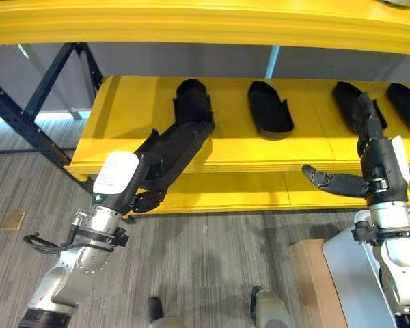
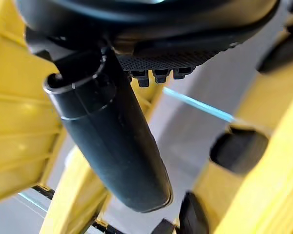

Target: Move parts from the plastic box to the shelf.

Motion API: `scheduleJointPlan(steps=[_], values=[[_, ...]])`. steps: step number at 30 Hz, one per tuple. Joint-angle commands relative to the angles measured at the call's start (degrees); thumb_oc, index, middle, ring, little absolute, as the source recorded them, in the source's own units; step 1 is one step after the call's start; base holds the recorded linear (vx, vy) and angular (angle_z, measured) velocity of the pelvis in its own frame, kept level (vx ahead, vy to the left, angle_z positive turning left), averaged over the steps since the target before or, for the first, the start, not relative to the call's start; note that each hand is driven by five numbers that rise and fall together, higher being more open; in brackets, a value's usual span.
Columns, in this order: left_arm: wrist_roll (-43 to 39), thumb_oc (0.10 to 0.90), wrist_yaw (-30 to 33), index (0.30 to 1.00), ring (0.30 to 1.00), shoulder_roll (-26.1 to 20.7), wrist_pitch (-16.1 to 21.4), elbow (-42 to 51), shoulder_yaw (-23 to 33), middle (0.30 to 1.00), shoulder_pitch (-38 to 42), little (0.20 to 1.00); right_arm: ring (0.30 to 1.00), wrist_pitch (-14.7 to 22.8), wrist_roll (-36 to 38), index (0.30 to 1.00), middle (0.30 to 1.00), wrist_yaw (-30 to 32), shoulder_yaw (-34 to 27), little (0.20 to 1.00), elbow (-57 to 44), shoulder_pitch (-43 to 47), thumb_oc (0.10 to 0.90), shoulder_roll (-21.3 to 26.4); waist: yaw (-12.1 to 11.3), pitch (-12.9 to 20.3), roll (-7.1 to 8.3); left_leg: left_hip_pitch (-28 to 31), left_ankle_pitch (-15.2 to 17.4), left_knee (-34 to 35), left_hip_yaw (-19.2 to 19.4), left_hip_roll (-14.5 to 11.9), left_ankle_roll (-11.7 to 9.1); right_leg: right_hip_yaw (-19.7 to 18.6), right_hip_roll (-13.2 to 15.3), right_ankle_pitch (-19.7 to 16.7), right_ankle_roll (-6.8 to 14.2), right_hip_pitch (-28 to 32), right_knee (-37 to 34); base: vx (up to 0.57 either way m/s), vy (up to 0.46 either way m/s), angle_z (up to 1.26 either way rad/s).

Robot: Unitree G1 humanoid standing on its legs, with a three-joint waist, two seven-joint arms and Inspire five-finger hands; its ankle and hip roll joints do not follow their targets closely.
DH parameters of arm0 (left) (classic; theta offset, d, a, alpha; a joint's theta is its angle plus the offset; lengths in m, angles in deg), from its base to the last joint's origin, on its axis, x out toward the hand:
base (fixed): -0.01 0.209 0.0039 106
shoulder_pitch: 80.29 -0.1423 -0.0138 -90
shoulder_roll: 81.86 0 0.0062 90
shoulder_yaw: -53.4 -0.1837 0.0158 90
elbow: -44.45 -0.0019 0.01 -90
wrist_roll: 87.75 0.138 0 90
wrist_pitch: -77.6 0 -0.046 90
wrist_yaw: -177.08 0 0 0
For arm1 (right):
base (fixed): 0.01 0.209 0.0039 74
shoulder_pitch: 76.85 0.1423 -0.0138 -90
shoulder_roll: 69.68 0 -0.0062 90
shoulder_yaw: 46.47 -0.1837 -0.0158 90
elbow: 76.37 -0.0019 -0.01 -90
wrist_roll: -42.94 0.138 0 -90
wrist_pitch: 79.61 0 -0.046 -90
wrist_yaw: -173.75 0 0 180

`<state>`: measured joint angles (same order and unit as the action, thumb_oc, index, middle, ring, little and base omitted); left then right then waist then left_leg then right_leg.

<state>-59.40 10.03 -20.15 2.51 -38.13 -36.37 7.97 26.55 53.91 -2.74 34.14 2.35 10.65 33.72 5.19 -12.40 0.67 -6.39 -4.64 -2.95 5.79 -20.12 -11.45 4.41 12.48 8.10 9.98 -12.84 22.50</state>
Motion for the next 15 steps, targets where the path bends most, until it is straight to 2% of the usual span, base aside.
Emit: scheduleJointPlan(steps=[1, 8, 11, 12, 15], values=[[-3.2, 0.4, 3.75, 0.3, 0.3, -0.55, 4.16, 8.3, 4.16, 0.3, 5.51, 0.3, 1.0, 5.51, -1.09, 1.0, 1.0, 1.94, -3.6, 1.0, -6.01, 3.18, 0.9, 4.85, 1.27, 7.96, -2.94, 1.64, -8.95, 7.59, 0.21, -6.11, -0.61, -0.77, -1.34, 5.03, -1.75, 4.89, 1.61, 0.17, 0.167, 0.13], [-2.96, 0.4, 4.17, 0.3, 0.3, -0.7, 3.97, 8.13, 3.57, 0.3, 6.19, 0.3, 1.0, 5.13, -1.84, 1.0, 1.0, 1.88, -4.29, 1.0, -5.88, 1.6, 0.9, 3.28, 1.31, 8.63, -0.92, 1.9, -4.5, 3.73, 1.36, -3.03, -0.11, -0.37, 2.07, 0.26, 0.32, 11.21, -8.89, 0.13, 0.143, 0.03], [-2.58, 0.4, 5.32, 0.3, 0.3, -0.34, 3.65, 8.12, 4.29, 0.3, 6.31, 0.3, 1.0, 4.64, -1.77, 1.0, 1.0, 1.63, -3.78, 1.0, -5.27, 1.7, 0.9, 2.85, 0.89, 9.43, 0.56, 1.77, -1.89, 1.76, 1.76, -1.46, 0.4, -0.16, 3.75, -2.6, 1.56, 14.0, -14.11, 0.1, 0.132, -0.07], [-2.55, 0.4, 5.34, 0.3, 0.3, -0.36, 3.63, 8.19, 4.37, 0.3, 6.2, 0.3, 1.0, 4.63, -1.76, 1.0, 1.0, 1.61, -3.72, 1.0, -5.26, 1.73, 0.9, 2.82, 0.9, 9.43, 0.66, 1.8, -1.74, 1.62, 1.84, -1.35, 0.47, -0.17, 3.87, -2.79, 1.64, 14.22, -14.48, 0.09, 0.097, -0.07], [-2.13, 0.4, 6.46, 0.3, 0.3, 0.88, 3.21, 8.73, 6.43, 0.3, 4.96, 0.3, 1.0, 4.19, -1.45, 1.0, 1.0, 1.18, -3.29, 1.0, -4.58, 1.69, 0.9, 2.33, 0.35, 10.17, 2.23, 2.08, 0.69, -0.62, 2.52, -0.56, 0.9, -0.36, 4.97, -4.71, 2.47, 15.54, -17.39, 0.07, 0.097, -0.09]])
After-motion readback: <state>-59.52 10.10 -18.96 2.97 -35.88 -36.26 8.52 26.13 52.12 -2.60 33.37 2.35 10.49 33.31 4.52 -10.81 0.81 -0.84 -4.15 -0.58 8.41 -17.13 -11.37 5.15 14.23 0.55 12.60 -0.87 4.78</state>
